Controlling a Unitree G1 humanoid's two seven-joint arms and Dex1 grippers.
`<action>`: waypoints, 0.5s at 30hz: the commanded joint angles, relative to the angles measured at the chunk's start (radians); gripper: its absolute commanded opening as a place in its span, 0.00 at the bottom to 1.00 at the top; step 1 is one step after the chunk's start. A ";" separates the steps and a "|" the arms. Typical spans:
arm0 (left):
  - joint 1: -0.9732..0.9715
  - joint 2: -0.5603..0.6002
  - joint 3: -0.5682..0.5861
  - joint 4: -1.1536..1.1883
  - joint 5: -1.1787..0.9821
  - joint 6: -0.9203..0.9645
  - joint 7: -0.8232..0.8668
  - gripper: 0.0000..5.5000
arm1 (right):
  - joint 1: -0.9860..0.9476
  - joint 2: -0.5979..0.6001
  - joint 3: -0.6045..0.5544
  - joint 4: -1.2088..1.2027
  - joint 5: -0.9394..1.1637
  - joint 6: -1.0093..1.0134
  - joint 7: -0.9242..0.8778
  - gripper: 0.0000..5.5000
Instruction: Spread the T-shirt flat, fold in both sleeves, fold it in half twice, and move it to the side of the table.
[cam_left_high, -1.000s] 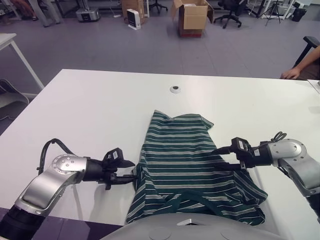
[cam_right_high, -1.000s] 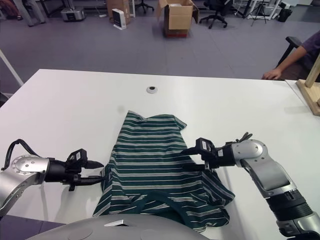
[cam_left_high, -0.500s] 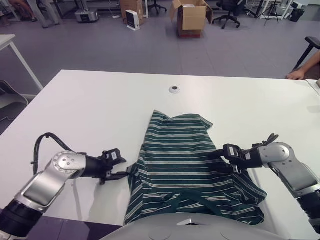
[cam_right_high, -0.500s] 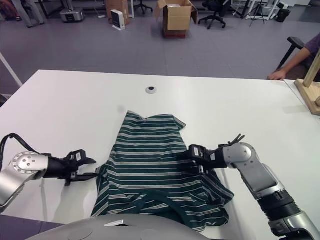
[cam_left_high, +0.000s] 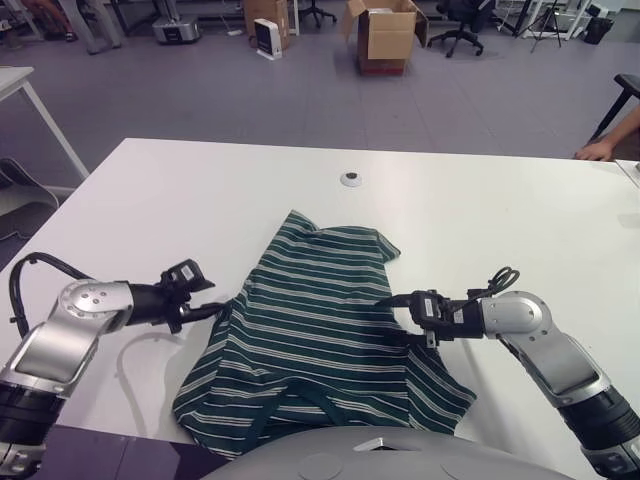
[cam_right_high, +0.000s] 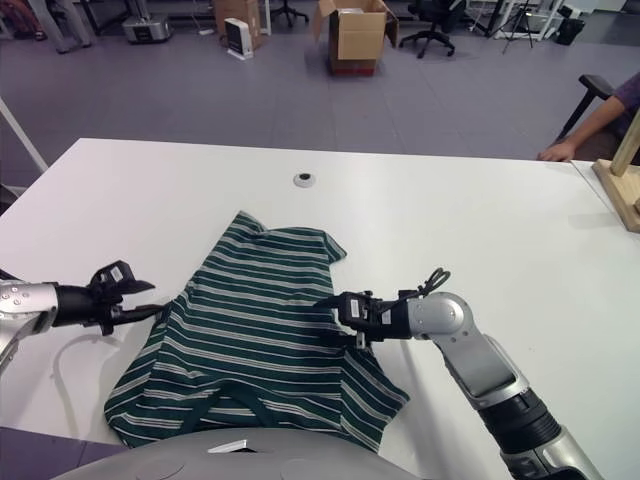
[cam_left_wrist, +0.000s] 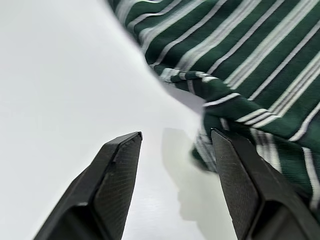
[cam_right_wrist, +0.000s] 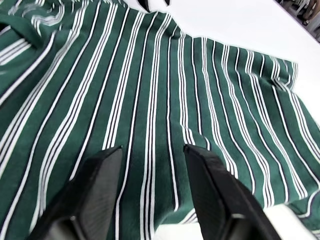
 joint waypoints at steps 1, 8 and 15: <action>-0.115 -0.075 -0.014 -0.010 -0.013 0.011 0.018 0.46 | -0.027 -0.035 0.088 0.092 -0.131 -0.069 0.017 0.41; -0.290 -0.341 -0.263 0.077 0.178 -0.148 0.122 0.46 | 0.108 -0.371 0.064 -0.027 0.052 -0.034 0.366 0.41; -0.176 -0.397 -0.479 -0.058 0.210 -0.201 0.002 0.46 | -0.216 -0.105 -0.153 0.248 0.164 0.089 0.072 0.41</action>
